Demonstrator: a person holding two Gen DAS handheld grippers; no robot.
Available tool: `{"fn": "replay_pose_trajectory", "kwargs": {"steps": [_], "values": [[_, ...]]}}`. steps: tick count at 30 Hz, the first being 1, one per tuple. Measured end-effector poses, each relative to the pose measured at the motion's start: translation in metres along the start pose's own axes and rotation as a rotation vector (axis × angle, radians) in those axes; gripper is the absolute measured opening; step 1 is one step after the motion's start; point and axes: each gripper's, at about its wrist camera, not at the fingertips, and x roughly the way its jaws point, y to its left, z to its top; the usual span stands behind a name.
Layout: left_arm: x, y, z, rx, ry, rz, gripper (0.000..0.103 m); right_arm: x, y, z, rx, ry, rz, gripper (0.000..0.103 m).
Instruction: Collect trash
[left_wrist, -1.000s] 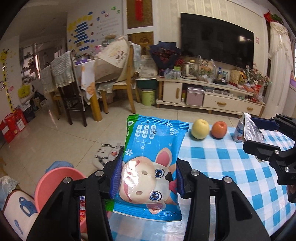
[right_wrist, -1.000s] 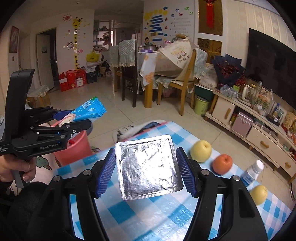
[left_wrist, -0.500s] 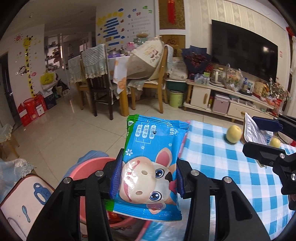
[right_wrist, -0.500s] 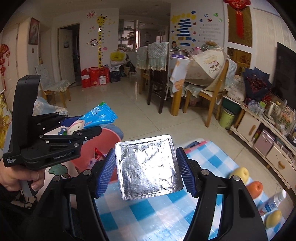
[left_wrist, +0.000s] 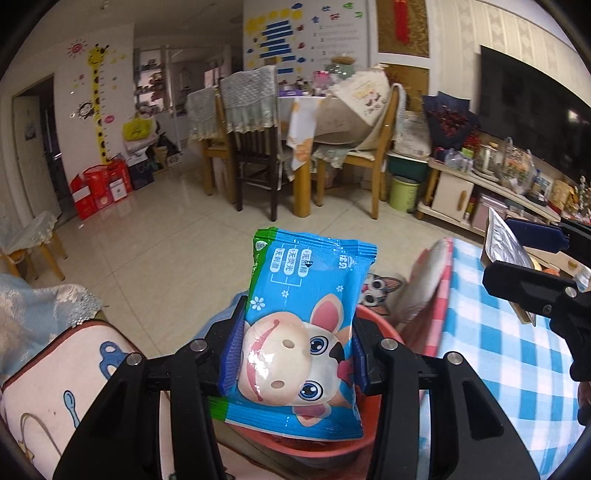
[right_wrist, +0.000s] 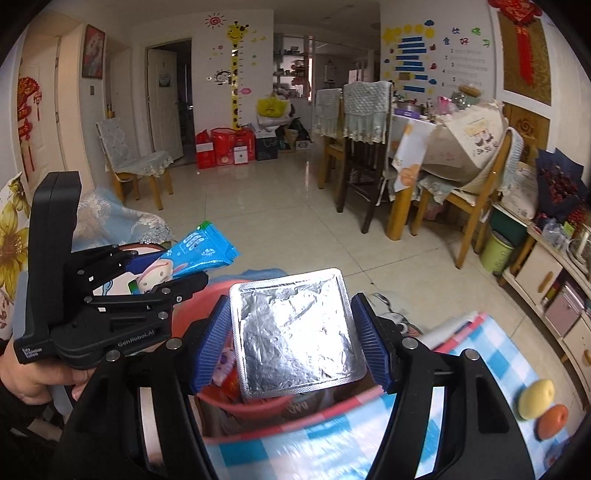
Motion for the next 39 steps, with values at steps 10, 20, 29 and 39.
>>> {"fn": "replay_pose_trajectory", "kwargs": {"steps": [10, 20, 29, 39], "values": [[0.033, 0.027, -0.008, 0.015, 0.033, -0.004, 0.048, 0.05, 0.013, 0.007, 0.045, 0.033, 0.02, 0.067], [0.085, 0.027, -0.03, 0.023, 0.095, -0.032, 0.048, 0.1, 0.002, -0.003, 0.082, 0.102, 0.065, 0.067], [0.109, 0.032, -0.042, 0.013, 0.141, -0.02, 0.048, 0.131, -0.01, -0.025, 0.129, 0.147, 0.077, 0.075], [0.105, 0.019, -0.041, 0.025, 0.128, -0.032, 0.05, 0.103, -0.026, -0.034, 0.168, 0.099, 0.044, 0.075]]}}
